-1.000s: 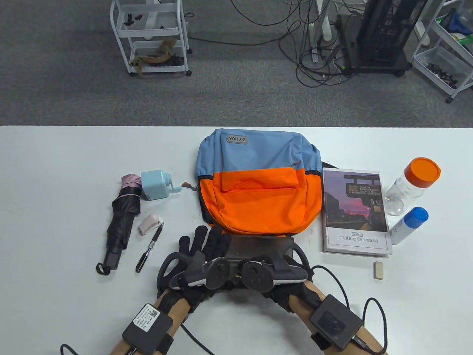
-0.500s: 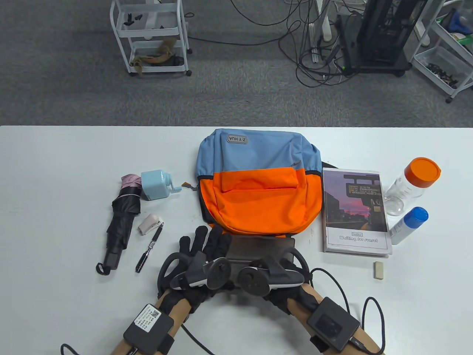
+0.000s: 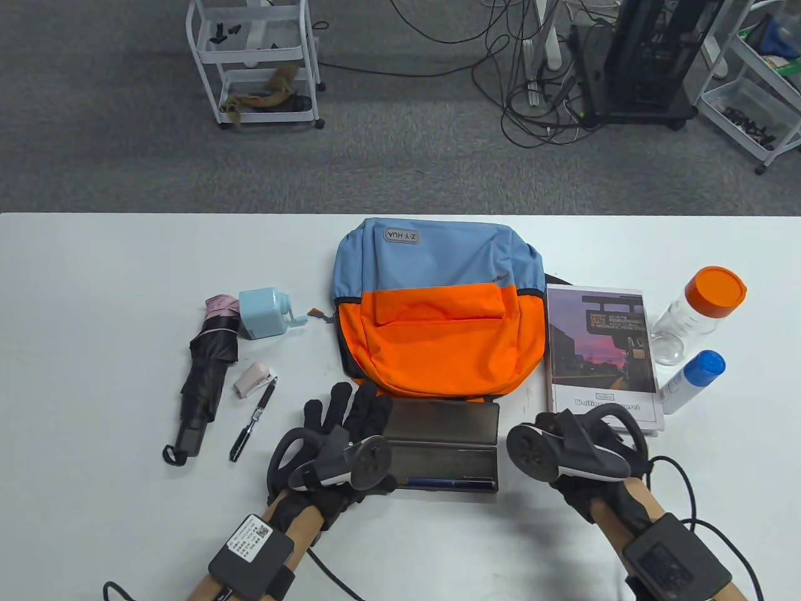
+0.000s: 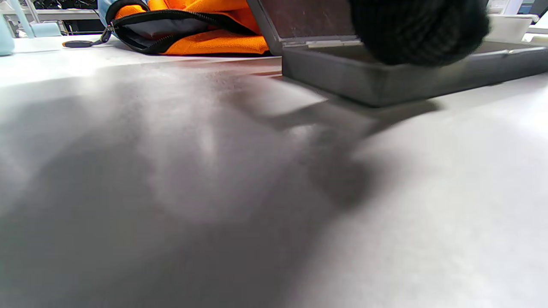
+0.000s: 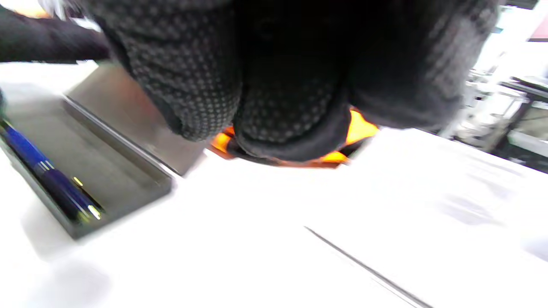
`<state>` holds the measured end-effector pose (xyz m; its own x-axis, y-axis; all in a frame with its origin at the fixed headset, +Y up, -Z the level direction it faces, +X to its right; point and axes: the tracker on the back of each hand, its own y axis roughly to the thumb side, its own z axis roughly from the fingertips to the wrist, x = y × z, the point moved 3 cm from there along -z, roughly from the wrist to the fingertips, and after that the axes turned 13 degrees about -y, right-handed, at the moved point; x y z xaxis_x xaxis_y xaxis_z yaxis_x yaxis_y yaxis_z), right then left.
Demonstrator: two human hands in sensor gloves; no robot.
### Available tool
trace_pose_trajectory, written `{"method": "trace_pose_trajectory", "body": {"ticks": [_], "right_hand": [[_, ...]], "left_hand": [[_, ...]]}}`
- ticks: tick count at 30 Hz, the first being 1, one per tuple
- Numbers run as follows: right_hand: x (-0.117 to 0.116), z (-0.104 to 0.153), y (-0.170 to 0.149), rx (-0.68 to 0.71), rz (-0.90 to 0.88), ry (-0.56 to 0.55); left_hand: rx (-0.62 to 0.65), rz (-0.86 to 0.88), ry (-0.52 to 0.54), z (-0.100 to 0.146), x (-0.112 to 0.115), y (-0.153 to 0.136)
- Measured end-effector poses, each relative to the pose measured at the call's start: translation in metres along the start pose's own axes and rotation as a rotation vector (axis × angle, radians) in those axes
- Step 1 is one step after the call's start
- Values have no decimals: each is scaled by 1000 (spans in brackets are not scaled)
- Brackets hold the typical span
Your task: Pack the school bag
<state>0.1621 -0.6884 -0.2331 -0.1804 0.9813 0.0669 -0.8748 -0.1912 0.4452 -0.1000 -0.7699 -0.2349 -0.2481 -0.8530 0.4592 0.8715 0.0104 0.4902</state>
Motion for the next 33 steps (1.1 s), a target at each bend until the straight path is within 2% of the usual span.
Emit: {"method": "trace_pose_trajectory", "body": {"ticks": [3, 6, 9, 15, 18, 22, 26, 33], "right_hand": [[-14, 14, -24, -112, 118, 63], [-35, 29, -49, -236, 223, 182], [-59, 43, -74, -428, 195, 274], [-81, 57, -106, -746, 164, 201], [-88, 59, -116, -828, 108, 181], [-99, 60, -123, -876, 23, 180], [-98, 58, -125, -890, 3, 145], [-83, 53, -116, -822, 35, 223]], "left_hand": [[0, -1, 2, 0, 0, 0], [-2, -4, 4, 0, 0, 0], [-1, -2, 3, 0, 0, 0], [-2, 1, 3, 0, 0, 0], [-2, 2, 1, 0, 0, 0], [1, 5, -1, 0, 1, 0], [1, 7, -5, 0, 1, -1], [2, 9, -6, 0, 1, -1]]}}
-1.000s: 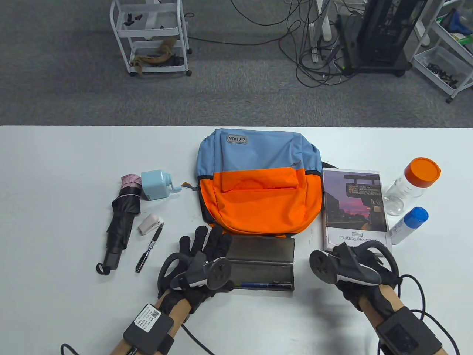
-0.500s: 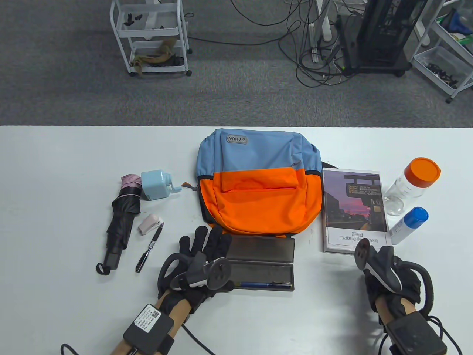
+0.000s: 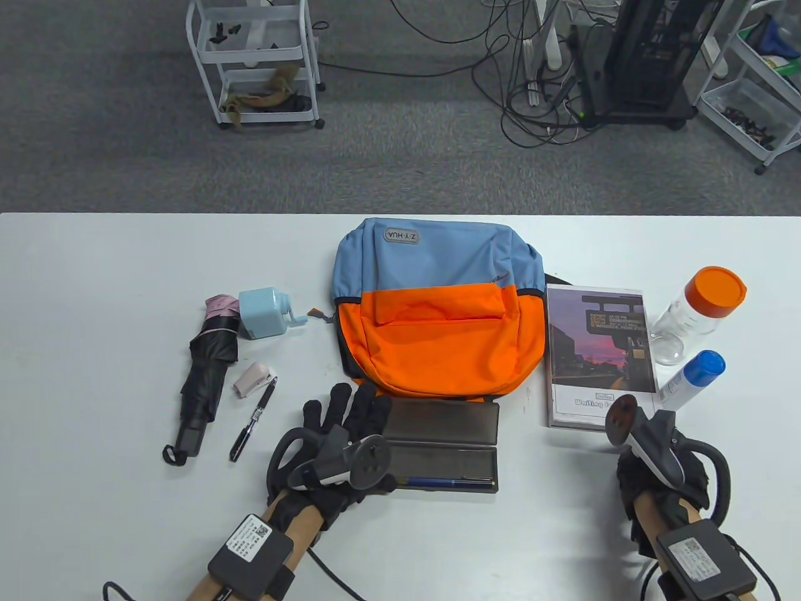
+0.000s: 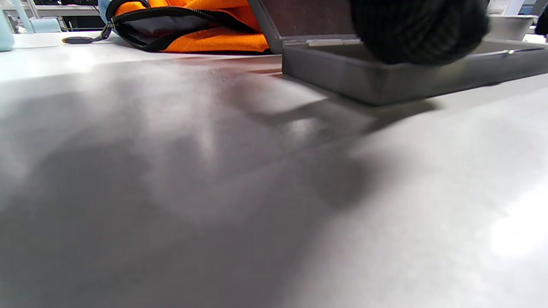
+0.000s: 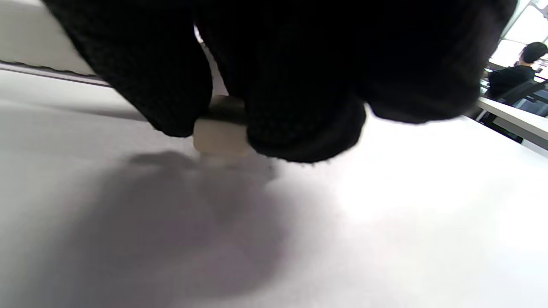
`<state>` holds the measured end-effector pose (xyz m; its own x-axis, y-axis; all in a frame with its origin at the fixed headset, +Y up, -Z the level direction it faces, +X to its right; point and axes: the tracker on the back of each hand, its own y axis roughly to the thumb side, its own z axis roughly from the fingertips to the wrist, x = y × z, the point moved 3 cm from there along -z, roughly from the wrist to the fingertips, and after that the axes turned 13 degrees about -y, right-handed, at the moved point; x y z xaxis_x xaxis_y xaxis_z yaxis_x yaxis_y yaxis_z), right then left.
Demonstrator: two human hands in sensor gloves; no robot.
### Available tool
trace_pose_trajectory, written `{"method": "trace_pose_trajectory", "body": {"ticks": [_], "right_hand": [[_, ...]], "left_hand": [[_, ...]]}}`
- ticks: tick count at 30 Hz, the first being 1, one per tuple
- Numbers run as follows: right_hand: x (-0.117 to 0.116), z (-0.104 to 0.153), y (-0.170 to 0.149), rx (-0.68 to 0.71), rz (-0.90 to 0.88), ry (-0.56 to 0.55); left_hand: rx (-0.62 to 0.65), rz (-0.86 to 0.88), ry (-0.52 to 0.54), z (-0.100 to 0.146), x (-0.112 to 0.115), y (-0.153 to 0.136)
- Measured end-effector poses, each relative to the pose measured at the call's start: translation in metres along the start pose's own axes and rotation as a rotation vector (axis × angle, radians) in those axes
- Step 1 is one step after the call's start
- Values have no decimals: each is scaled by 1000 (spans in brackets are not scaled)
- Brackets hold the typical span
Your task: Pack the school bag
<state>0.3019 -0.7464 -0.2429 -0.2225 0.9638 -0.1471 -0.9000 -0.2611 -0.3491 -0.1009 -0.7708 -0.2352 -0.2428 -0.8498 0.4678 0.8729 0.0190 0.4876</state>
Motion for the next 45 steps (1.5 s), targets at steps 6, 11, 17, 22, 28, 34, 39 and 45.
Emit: {"method": "trace_pose_trajectory", "body": {"ticks": [6, 11, 17, 22, 28, 34, 39, 45], "right_hand": [[35, 19, 31, 134, -99, -25], [62, 40, 72, 282, -266, -74], [71, 61, 125, 398, -341, -83], [64, 71, 160, 464, -316, -91], [56, 79, 176, 498, -294, -145], [53, 87, 180, 526, -241, -243], [51, 95, 182, 570, -180, -339], [50, 90, 175, 566, -229, -291]], "left_hand": [[-1, 0, 0, 0, 0, 0], [-2, -2, 1, 0, 0, 0], [-2, -3, 2, 0, 0, 0], [-1, -3, 2, 0, 0, 0], [3, -1, 1, 0, 0, 0], [6, 2, -1, 0, 0, 0], [5, 1, -1, 0, 0, 0], [3, 0, 0, 0, 0, 0]]}}
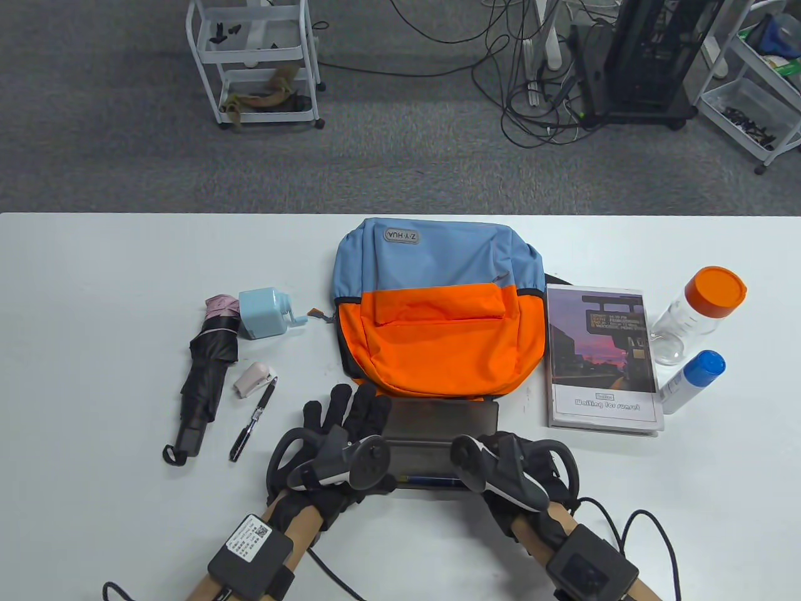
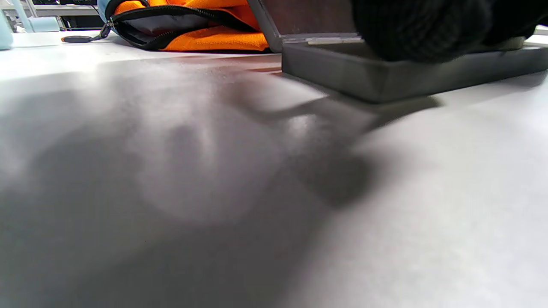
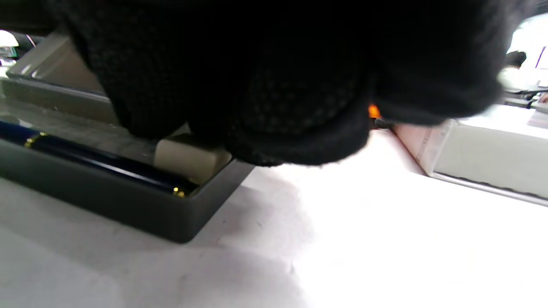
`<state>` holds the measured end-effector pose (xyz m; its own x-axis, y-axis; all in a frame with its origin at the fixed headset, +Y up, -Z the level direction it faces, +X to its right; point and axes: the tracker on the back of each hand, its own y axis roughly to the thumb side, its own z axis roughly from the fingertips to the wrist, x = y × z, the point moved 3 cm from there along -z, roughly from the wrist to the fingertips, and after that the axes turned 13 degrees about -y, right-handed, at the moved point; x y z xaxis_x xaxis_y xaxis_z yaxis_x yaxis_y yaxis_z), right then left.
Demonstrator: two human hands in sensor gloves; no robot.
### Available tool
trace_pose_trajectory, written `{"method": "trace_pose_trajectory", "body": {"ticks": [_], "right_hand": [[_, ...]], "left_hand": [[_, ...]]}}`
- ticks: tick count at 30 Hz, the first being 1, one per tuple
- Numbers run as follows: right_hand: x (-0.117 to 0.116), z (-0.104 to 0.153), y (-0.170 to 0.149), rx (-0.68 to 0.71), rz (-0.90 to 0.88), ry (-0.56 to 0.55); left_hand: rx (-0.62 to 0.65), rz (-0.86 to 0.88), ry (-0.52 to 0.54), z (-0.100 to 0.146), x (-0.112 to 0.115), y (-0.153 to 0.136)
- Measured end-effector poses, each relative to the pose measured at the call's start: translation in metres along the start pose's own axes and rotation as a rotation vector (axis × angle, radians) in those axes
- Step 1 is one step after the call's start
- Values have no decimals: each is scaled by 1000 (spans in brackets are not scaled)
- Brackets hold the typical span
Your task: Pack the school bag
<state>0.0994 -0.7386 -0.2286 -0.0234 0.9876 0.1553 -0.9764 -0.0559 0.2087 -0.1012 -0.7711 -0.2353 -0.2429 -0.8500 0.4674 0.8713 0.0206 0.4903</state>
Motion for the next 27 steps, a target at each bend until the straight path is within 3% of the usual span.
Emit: {"method": "trace_pose_trajectory", "body": {"ticks": [3, 7, 12, 24, 27], "right_hand": [[4, -1, -9, -38, -90, 55], [22, -5, -25, -79, -150, 41], [36, -8, -35, -18, -224, 63], [2, 1, -36, 128, -210, 123], [-3, 3, -38, 156, -272, 196]], "left_hand": [[0, 0, 0, 0, 0, 0], [0, 2, -2, 0, 0, 0], [0, 2, -2, 0, 0, 0], [3, 5, -5, 0, 0, -1], [3, 4, -2, 0, 0, -1]]}}
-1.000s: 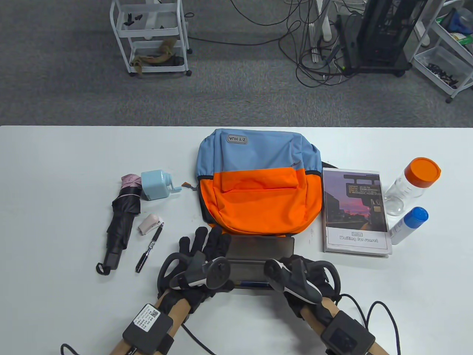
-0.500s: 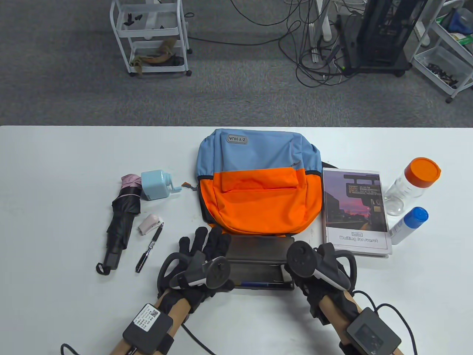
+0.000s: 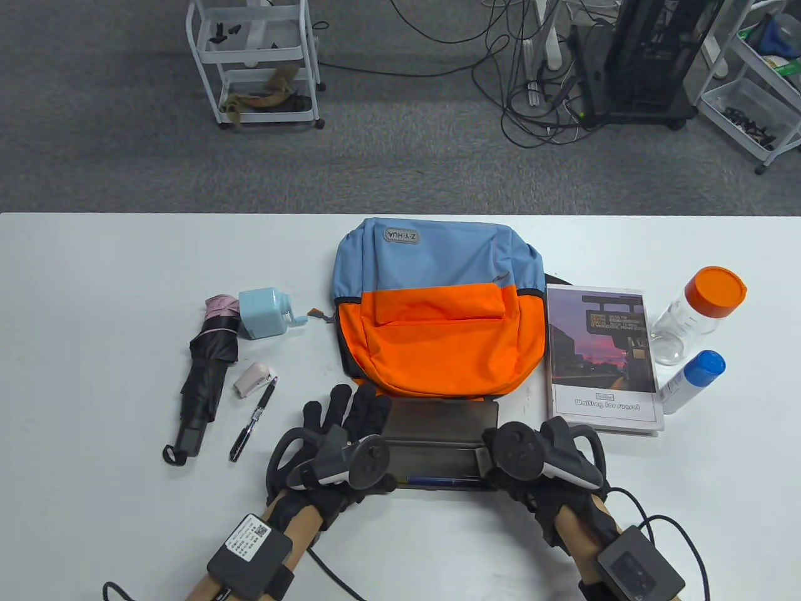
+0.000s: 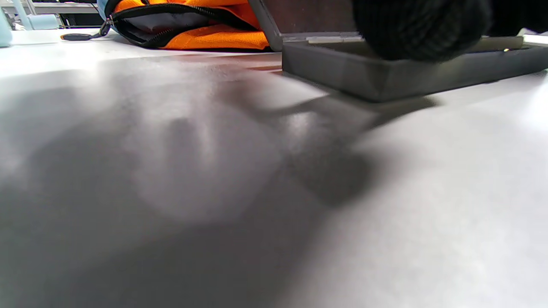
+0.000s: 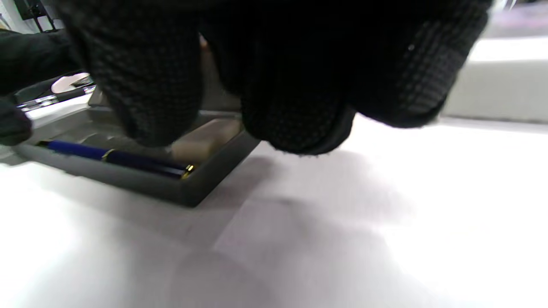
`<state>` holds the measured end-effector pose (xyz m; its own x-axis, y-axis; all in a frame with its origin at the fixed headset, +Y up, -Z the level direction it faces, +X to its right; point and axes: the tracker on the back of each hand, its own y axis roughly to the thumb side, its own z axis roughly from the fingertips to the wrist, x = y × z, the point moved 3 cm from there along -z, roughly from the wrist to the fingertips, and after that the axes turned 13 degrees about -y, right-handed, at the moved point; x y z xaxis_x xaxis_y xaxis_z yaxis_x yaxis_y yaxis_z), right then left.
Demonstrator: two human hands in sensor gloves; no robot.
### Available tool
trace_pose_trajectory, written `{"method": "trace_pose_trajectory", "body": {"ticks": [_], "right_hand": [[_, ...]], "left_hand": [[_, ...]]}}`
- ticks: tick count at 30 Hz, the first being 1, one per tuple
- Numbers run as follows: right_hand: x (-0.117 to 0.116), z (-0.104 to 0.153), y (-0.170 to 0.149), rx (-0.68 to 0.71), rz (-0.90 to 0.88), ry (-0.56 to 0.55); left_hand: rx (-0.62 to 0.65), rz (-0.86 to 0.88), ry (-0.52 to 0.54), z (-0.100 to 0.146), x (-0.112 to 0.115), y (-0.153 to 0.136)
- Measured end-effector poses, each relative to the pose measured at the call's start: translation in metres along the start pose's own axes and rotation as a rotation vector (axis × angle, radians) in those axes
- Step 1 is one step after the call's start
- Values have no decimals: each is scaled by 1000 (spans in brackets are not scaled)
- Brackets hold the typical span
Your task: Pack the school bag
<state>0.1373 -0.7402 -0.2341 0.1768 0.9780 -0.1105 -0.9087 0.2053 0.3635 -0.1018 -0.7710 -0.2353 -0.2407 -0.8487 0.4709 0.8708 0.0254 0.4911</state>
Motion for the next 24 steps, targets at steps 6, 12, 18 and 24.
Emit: {"method": "trace_pose_trajectory", "body": {"ticks": [6, 12, 18, 24], "right_hand": [[-10, -1, -3, 20, 25, 67], [-13, -2, -3, 14, 28, 60], [-14, -4, -5, 11, 6, 64], [-14, -4, -3, 4, 28, 75]], "left_hand": [[1, 0, 0, 0, 0, 0], [2, 0, 0, 0, 0, 0], [-3, -8, 3, 1, 1, 1], [-23, -5, 85, 13, -8, -3]]}}
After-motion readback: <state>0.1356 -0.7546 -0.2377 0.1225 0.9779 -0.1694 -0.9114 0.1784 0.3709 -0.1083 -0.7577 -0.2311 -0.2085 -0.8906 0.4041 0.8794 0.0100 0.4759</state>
